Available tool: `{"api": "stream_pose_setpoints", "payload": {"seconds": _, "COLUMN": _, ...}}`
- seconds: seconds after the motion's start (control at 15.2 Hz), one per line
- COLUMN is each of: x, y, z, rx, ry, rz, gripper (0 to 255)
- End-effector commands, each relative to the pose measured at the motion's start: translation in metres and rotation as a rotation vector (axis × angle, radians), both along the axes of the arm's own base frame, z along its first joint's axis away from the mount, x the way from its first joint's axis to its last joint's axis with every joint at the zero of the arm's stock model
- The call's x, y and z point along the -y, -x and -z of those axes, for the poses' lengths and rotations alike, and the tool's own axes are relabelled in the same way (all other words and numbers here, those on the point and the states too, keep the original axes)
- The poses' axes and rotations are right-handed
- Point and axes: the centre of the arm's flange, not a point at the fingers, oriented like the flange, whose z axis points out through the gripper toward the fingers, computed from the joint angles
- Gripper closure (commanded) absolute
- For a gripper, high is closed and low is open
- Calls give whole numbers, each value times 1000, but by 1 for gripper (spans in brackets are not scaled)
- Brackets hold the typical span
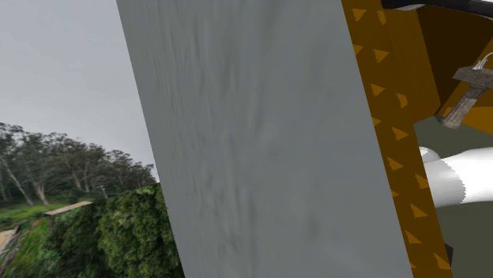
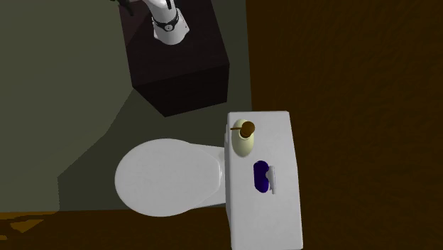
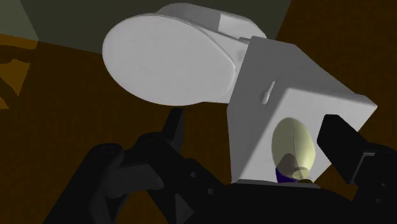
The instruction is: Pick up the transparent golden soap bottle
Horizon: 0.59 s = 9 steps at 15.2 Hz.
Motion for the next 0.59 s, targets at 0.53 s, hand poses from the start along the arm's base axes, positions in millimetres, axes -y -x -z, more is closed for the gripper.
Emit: {"api": "stream_pose_setpoints", "payload": {"seconds": 0.53, "x": -44, "y": -76, "z": 48, "rx": 36, "ry": -23, "rz": 16, "gripper": 0}}
